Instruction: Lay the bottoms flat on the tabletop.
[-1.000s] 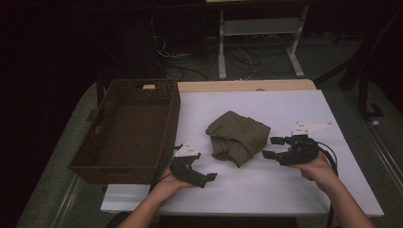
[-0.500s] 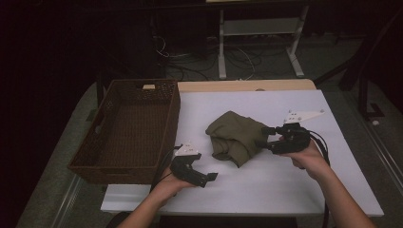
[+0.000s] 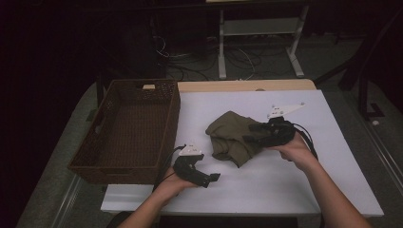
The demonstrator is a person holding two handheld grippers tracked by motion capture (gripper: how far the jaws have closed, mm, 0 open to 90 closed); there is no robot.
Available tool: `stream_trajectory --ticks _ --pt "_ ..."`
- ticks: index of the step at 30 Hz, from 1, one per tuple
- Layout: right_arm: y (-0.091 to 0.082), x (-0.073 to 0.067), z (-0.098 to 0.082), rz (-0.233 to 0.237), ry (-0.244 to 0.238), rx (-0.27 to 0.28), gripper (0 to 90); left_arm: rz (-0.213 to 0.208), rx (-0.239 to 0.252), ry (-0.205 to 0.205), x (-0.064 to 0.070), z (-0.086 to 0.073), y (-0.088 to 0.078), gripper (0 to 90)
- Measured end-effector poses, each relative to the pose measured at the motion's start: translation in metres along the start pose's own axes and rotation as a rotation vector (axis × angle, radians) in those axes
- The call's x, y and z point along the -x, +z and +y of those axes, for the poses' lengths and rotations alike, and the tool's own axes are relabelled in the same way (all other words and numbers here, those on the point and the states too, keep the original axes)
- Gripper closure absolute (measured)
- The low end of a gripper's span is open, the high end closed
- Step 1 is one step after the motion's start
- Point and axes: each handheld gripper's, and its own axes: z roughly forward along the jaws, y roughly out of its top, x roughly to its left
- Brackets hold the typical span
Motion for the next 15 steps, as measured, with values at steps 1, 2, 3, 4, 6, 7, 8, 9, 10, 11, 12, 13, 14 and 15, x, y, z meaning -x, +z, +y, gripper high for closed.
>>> stream_trajectory --ticks 1,2,3,4,6,7,8,9,10,11,12,13,14,15 --pt "0.003 0.0 0.001 0.003 -0.005 -0.006 43.2 0.001 0.002 -0.001 0.0 -0.001 -0.001 0.0" --pt "0.006 0.0 0.001 0.002 -0.009 -0.012 43.6 0.0 0.002 0.001 0.0 -0.001 -0.002 0.0" --pt "0.009 -0.001 0.001 0.001 -0.013 -0.018 43.9 0.001 0.002 -0.003 0.001 -0.002 -0.002 0.0" --pt "0.011 0.0 0.002 0.002 -0.017 -0.025 44.1 0.001 0.001 -0.006 0.0 -0.002 -0.002 0.0" --pt "0.015 0.0 0.003 0.006 -0.02 -0.029 44.7 0.001 0.005 -0.01 -0.001 -0.002 -0.003 0.0" --pt "0.018 0.0 0.004 0.013 -0.021 -0.029 44.7 0.003 0.009 -0.012 -0.002 -0.002 -0.003 0.0" --pt "0.021 0.0 0.005 0.016 -0.022 -0.035 44.7 0.003 0.013 -0.013 -0.003 -0.001 -0.003 0.0" --pt "0.025 0.0 0.006 0.014 -0.032 -0.045 44.6 0.002 0.016 -0.013 -0.004 -0.001 -0.003 0.0" --pt "0.029 0.0 0.006 0.008 -0.04 -0.055 44.7 0.003 0.015 -0.014 -0.004 -0.001 -0.003 0.0" --pt "0.031 -0.001 0.006 0.004 -0.043 -0.062 44.7 0.004 0.016 -0.014 -0.005 -0.001 -0.004 0.0" --pt "0.036 -0.001 0.004 -0.007 -0.054 -0.073 44.7 0.005 0.018 -0.013 -0.005 -0.001 -0.004 0.0" --pt "0.039 -0.001 0.003 -0.016 -0.055 -0.083 45.1 0.005 0.016 -0.016 -0.004 -0.001 -0.004 0.0" --pt "0.041 -0.001 0.001 -0.021 -0.054 -0.089 45.6 0.004 0.016 -0.016 -0.004 -0.001 -0.005 0.0" --pt "0.043 -0.001 -0.001 -0.026 -0.056 -0.095 46.1 0.005 0.015 -0.015 -0.003 -0.001 -0.005 0.0"
